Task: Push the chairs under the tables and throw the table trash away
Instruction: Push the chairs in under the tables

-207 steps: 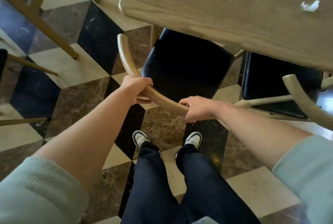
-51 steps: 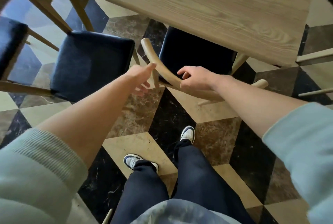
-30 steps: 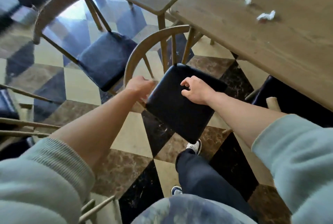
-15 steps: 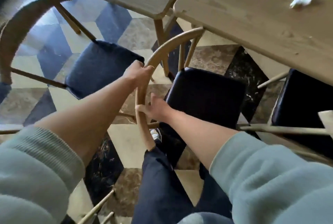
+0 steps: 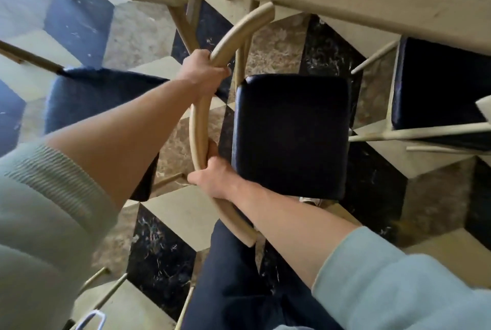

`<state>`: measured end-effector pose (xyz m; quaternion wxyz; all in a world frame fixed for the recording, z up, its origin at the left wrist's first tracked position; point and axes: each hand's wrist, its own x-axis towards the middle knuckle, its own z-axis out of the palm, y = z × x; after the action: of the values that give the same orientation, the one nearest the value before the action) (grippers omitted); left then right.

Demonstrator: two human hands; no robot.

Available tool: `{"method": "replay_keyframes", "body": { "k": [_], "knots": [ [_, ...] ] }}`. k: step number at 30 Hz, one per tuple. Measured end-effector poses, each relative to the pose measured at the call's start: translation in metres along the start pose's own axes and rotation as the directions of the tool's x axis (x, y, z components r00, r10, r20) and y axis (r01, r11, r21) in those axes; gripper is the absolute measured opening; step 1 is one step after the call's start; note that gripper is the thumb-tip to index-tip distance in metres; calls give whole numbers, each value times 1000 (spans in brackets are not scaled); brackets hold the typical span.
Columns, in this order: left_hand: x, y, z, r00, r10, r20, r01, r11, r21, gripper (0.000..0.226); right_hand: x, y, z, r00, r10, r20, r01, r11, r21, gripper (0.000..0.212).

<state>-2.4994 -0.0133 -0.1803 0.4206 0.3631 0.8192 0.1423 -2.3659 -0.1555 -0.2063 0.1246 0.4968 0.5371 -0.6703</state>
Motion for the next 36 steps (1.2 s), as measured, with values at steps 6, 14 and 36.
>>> {"method": "replay_keyframes", "body": {
  "k": [6,14,36],
  "knots": [
    [-11,-16,13,991,-82,-105,66,986,-151,35,-9,27,-38,993,0,114,19,987,-161,96],
    [-35,-8,48,929,-332,-163,255,893,-370,20,-44,65,-163,978,-42,203,133,881,-455,77],
    [-35,116,144,891,-414,187,448,730,-517,50,-98,104,-370,941,-287,-179,6,543,-839,21]
  ]
}}
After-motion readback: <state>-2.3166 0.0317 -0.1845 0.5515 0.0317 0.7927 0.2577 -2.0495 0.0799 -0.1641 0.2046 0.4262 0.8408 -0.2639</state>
